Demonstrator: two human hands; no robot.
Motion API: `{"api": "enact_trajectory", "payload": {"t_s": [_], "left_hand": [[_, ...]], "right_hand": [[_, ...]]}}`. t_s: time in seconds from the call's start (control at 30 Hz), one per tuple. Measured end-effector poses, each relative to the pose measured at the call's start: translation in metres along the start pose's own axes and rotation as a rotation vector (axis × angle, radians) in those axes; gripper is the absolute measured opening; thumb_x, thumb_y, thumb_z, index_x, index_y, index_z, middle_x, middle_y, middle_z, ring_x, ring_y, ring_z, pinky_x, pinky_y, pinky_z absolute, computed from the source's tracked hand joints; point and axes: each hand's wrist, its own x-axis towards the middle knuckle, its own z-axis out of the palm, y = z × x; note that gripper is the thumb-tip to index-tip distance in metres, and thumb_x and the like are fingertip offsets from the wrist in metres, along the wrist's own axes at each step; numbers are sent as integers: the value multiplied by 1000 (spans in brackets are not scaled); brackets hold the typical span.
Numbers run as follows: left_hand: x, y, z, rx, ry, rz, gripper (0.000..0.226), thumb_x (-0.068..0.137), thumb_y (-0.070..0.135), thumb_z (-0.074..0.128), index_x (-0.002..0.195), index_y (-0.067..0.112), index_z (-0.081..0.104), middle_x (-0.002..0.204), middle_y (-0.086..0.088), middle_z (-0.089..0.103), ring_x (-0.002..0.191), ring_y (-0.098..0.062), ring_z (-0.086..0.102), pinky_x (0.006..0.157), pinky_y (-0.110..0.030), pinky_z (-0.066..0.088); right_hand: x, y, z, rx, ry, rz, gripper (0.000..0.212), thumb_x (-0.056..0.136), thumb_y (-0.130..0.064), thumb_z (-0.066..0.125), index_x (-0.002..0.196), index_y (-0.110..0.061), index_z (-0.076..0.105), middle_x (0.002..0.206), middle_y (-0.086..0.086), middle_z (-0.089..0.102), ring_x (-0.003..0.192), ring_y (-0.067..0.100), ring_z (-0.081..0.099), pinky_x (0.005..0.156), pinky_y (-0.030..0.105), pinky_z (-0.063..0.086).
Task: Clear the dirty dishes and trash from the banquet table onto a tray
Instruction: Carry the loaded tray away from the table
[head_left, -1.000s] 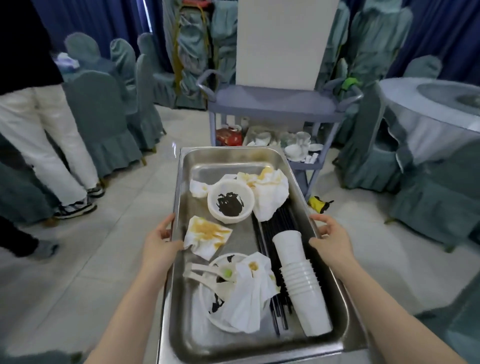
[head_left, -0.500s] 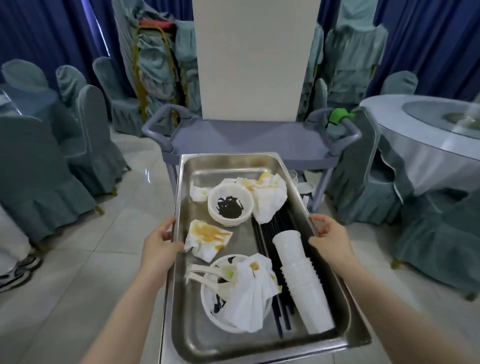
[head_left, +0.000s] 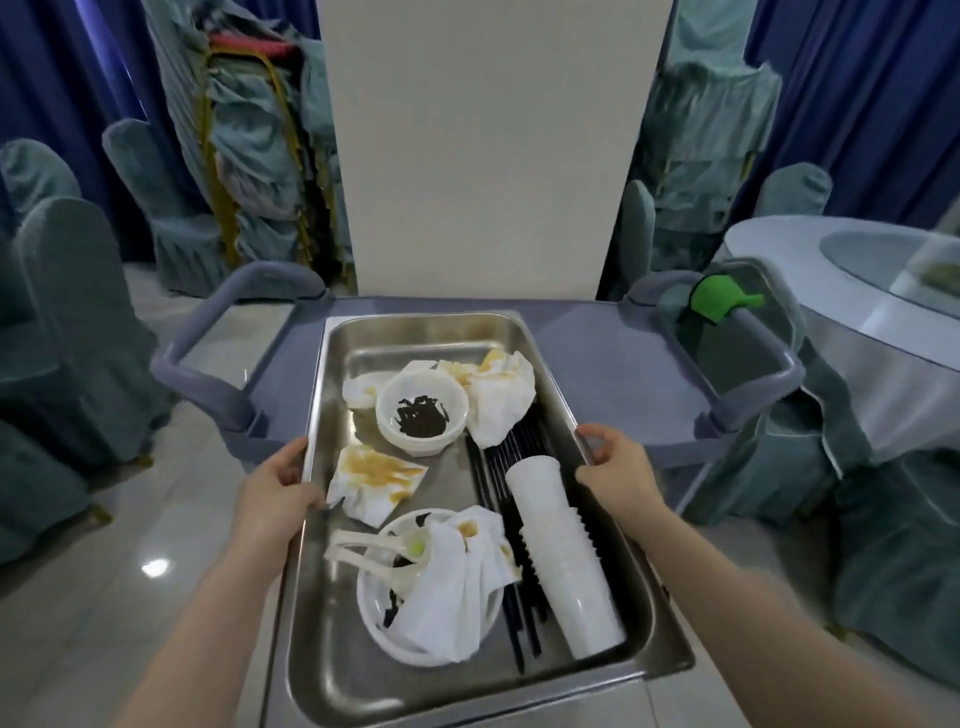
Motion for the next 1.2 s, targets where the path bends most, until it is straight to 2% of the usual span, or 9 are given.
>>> {"api": "enact_trajectory", "payload": {"t_s": [0.17, 0.33, 0.5, 0.57, 0.73, 0.83, 1.0, 1.13, 1.2], "left_hand": [[79, 13, 21, 58, 40, -30, 70, 65, -16, 54, 117, 29, 66, 94, -4, 75, 81, -27, 72, 64, -35, 57], [129, 12, 49, 16, 208, -41, 67, 67, -18, 51, 109, 32, 68, 82, 0, 75, 68, -17, 71, 54, -24, 54], [152, -1, 81, -6, 395, -51, 69, 64, -22, 50, 99, 34, 71, 81, -3, 75, 73, -23, 71, 55, -28, 56], [154, -4, 98, -25, 449, -66, 68, 63, -22, 50, 98, 32, 72, 85, -7, 75, 77, -30, 71, 61, -38, 59], [160, -9, 144, -89, 599, -131, 79, 67, -20, 54, 76, 58, 68, 80, 6, 75, 68, -15, 72, 54, -27, 56], [167, -3, 154, -94, 649, -155, 76, 68, -18, 58, 83, 56, 68, 79, 3, 75, 67, -20, 72, 51, -28, 55], [171, -4, 166, -192, 689, -268, 71, 73, -16, 58, 117, 39, 55, 88, -17, 72, 68, -35, 70, 57, -39, 57], [173, -4, 170, -240, 757, -283, 70, 74, -14, 59, 119, 40, 52, 89, -17, 71, 65, -33, 71, 49, -35, 56], [175, -4, 172, -231, 775, -271, 70, 74, -12, 61, 121, 40, 52, 88, -15, 71, 63, -30, 71, 47, -34, 55]], "right_hand": [[89, -12, 29, 51, -68, 27, 54, 66, -2, 60, 114, -27, 61, 85, 3, 69, 73, 20, 67, 73, 33, 57], [191, -22, 57, 17, -178, -75, 52, 67, 1, 60, 113, -24, 63, 94, -1, 70, 81, 15, 67, 80, 30, 55], [286, -40, 81, -25, -359, -203, 53, 69, 2, 61, 115, -21, 63, 90, -4, 70, 76, 9, 66, 72, 23, 51], [314, -43, 89, -63, -431, -254, 51, 70, 2, 62, 115, -22, 62, 85, -10, 67, 72, 4, 64, 64, 18, 48], [378, -40, 101, -146, -560, -323, 53, 71, 0, 63, 118, -23, 61, 84, 2, 66, 75, 16, 65, 68, 25, 51], [407, -48, 112, -177, -616, -369, 53, 72, 0, 66, 119, -24, 60, 84, 4, 63, 73, 18, 62, 63, 24, 47], [434, -47, 122, -178, -660, -381, 55, 72, -4, 70, 121, -27, 61, 88, 0, 62, 74, 11, 60, 66, 22, 44], [432, -43, 122, -121, -712, -388, 53, 76, -12, 74, 124, -27, 58, 91, -2, 62, 82, 11, 60, 72, 23, 44], [427, -37, 108, -83, -727, -354, 52, 77, -14, 74, 123, -27, 55, 90, -5, 60, 80, 7, 59, 67, 18, 43]]}}
